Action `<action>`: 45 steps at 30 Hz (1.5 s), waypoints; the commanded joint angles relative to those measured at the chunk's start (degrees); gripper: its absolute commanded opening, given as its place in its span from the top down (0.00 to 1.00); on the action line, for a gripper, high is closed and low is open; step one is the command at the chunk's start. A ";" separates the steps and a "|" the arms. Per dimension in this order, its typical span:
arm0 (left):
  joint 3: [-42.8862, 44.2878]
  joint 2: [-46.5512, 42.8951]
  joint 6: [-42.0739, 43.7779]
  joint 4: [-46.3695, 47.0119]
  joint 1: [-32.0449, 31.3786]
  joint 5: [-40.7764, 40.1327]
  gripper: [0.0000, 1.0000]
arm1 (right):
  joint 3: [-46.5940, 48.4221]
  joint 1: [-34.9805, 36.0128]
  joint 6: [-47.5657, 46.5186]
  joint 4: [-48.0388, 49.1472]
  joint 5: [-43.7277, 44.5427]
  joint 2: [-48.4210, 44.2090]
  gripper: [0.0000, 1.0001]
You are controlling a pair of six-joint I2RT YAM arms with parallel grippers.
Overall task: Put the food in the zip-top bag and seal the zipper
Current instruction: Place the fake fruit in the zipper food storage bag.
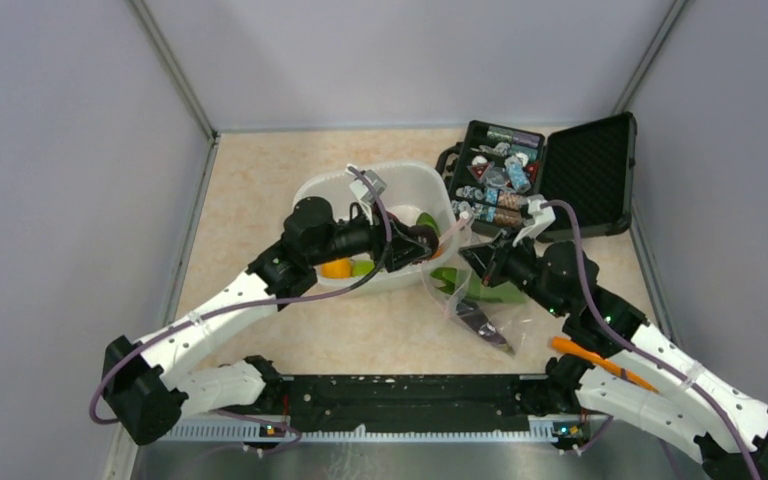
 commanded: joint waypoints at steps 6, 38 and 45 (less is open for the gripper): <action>5.43 6.46 5.84 -0.17 -6.73 -2.26 0.53 | -1.53 -0.56 1.93 5.05 -1.36 -3.16 1.00; 10.93 19.56 5.32 7.36 -13.34 -13.10 0.33 | -2.28 -0.57 7.68 9.82 -1.63 -6.48 1.00; 10.76 18.53 6.55 7.32 -13.35 -14.54 0.23 | -2.20 -0.56 8.56 8.05 1.88 -8.01 1.00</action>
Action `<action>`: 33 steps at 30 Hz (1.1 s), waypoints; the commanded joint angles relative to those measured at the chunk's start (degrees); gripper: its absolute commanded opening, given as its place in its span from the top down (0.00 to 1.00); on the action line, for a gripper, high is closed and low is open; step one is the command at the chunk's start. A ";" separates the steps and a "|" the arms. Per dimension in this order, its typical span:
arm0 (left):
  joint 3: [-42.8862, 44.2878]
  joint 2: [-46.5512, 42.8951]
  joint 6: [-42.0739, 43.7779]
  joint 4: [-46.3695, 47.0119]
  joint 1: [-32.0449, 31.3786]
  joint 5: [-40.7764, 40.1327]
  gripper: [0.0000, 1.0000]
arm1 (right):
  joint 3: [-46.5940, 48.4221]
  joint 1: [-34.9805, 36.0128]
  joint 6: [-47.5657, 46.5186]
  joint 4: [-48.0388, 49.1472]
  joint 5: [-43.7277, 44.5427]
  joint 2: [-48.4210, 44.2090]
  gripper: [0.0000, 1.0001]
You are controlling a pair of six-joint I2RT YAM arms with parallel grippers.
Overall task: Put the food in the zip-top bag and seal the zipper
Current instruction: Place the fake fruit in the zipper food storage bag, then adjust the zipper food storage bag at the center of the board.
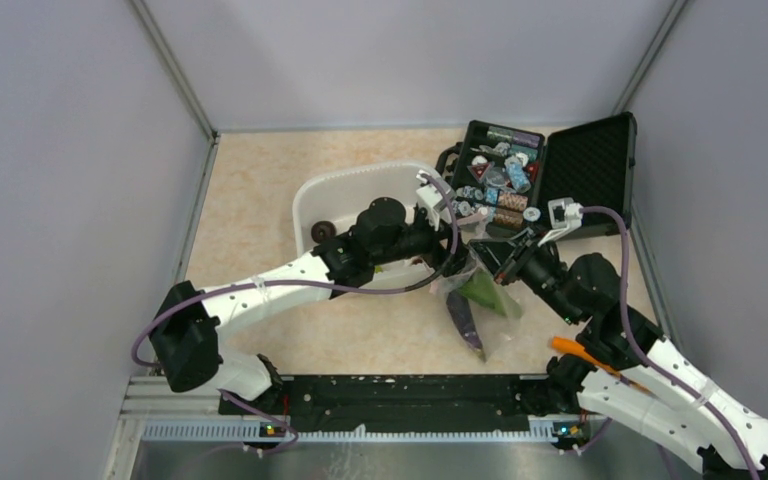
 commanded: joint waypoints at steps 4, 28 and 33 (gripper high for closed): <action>0.25 -1.61 -0.38 5.42 -0.41 0.02 0.20 | 0.10 -0.20 1.75 1.54 2.43 -2.30 1.00; 4.77 -5.74 2.99 -10.98 -0.10 -8.14 0.07 | 5.50 -0.20 0.78 -3.70 6.44 -8.72 1.00; 5.70 -3.76 1.02 -11.12 -0.10 -6.59 0.15 | 4.86 -0.17 0.37 -2.70 6.25 -8.61 1.00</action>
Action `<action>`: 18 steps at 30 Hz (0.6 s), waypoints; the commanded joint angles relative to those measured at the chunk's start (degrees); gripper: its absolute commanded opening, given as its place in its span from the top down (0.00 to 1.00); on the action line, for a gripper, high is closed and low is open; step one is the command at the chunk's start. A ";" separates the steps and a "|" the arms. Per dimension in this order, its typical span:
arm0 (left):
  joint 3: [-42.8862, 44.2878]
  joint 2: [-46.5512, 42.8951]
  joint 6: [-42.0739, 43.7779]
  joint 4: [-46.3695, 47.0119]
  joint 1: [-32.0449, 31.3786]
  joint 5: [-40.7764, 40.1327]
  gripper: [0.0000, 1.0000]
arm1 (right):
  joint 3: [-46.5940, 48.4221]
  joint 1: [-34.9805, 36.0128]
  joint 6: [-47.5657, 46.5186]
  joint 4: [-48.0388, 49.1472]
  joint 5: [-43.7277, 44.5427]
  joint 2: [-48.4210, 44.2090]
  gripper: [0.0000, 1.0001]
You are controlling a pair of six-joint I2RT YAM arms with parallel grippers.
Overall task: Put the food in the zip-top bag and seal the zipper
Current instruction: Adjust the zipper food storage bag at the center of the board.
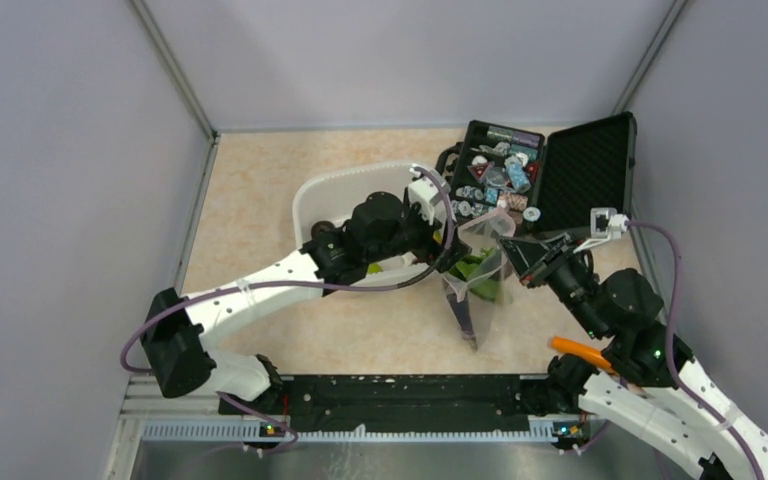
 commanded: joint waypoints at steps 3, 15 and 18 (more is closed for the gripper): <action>0.23 -2.48 0.12 -1.50 -0.07 -1.12 0.14 | 1.92 -0.20 -1.49 3.91 -1.64 -0.37 1.00; -8.31 -15.25 4.29 6.08 -0.06 -9.26 0.03 | 4.94 -0.15 -6.48 -0.56 -5.03 7.33 1.00; -8.44 -16.11 4.40 2.12 0.50 -21.67 0.01 | 7.09 -0.20 -11.33 2.02 -9.76 7.73 1.00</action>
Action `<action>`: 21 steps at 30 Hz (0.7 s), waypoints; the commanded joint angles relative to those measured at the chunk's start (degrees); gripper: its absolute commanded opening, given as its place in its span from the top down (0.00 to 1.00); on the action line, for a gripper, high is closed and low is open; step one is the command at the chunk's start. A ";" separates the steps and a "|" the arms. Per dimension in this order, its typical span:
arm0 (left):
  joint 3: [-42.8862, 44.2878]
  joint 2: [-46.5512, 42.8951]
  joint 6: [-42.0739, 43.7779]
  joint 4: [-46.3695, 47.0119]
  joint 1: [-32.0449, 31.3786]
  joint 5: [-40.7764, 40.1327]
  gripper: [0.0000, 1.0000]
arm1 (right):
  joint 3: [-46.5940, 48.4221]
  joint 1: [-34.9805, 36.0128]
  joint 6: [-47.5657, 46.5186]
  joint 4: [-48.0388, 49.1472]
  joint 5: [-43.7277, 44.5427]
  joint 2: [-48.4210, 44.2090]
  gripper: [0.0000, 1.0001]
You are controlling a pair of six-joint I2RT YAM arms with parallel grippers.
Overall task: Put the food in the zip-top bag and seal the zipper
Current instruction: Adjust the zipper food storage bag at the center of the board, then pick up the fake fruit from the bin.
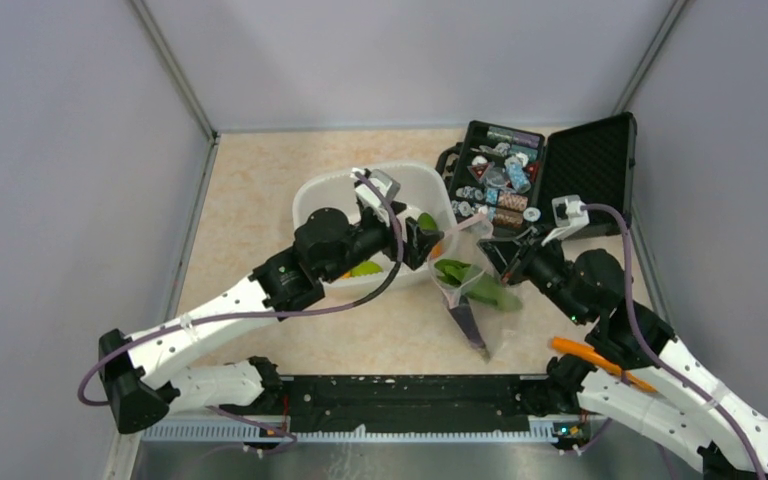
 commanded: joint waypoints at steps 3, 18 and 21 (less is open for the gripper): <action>-1.52 -2.10 -0.26 -5.01 4.20 -21.02 0.01 | 6.51 -0.17 -9.88 4.79 -7.46 -0.76 1.00; 2.88 11.54 -3.85 -18.34 25.35 -10.09 0.01 | 5.91 -0.16 -9.93 0.83 -4.11 -0.62 1.00; 5.22 16.64 -5.48 -20.40 26.81 -11.40 0.01 | 5.61 -0.18 -9.16 1.23 -4.40 -0.67 1.00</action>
